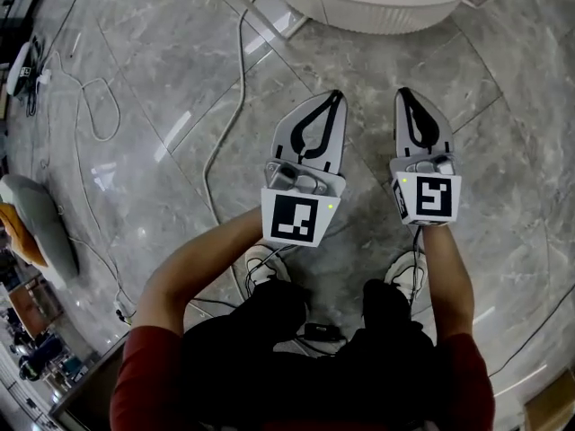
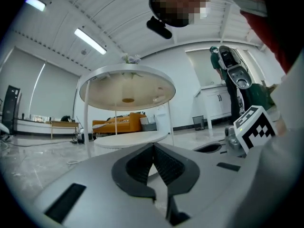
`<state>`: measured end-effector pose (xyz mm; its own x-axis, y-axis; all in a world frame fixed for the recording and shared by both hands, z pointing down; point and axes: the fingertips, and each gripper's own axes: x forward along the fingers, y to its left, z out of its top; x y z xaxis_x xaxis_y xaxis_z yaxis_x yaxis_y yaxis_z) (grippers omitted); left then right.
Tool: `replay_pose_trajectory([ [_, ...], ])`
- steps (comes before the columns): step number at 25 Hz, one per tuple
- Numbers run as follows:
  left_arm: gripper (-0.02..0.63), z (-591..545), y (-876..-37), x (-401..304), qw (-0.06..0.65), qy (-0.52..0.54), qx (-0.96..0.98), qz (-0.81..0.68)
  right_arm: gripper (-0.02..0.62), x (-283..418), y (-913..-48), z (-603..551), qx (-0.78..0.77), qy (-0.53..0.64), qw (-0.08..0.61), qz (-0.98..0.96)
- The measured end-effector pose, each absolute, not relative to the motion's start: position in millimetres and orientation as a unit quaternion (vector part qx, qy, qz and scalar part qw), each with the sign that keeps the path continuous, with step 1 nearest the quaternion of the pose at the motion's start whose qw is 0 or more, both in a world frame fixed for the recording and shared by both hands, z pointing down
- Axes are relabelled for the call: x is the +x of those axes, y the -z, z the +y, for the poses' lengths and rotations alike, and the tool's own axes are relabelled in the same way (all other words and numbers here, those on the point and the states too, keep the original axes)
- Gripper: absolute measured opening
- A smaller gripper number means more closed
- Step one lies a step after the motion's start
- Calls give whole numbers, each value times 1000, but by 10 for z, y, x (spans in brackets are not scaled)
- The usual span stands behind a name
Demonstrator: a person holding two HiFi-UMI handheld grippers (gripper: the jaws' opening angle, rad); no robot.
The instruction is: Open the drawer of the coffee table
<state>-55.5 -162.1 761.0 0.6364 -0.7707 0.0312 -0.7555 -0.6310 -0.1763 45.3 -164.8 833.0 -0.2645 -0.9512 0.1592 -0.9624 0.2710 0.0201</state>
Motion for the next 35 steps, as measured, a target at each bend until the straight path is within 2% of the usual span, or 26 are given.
replay_pose_trajectory([
  [4, 14, -1837, -7749, -611, 64, 47, -881, 467, 25, 607, -8500, -1843, 614, -73, 46, -785],
  [6, 14, -1926, -7839, -654, 57, 41, -867, 494, 25, 684, -8619, -1959, 614, -115, 14, -781],
  [10, 14, -1995, -7908, -669, 80, 40, -854, 512, 28, 782, -8909, -2227, 577, -284, -134, -754],
  [11, 14, -1994, -7940, -679, 83, 46, -853, 514, 41, 781, -8940, -2298, 553, -325, -181, -746],
  [12, 14, -1993, -7983, -696, 81, 53, -851, 516, 104, 764, -8925, -2379, 523, -352, -228, -742],
  [13, 14, -1995, -8032, -721, 76, 61, -849, 519, 131, 743, -8882, -2465, 493, -364, -268, -743],
  [15, 14, -1998, -8125, -783, 63, 75, -843, 529, 195, 759, -8859, -2618, 459, -371, -319, -742],
  [17, 14, -1990, -8172, -824, 57, 79, -837, 539, 250, 838, -8934, -2728, 451, -377, -344, -732],
  [21, 14, -1929, -8231, -863, 51, 84, -830, 549, 288, 1006, -9088, -2840, 451, -388, -380, -708],
  [33, 14, -1923, -8303, -892, 42, 91, -821, 561, 291, 974, -9119, -3017, 395, -407, -446, -693],
  [35, 14, -1938, -8275, -869, 48, 87, -822, 561, 264, 1035, -9187, -3011, 387, -424, -460, -678],
])
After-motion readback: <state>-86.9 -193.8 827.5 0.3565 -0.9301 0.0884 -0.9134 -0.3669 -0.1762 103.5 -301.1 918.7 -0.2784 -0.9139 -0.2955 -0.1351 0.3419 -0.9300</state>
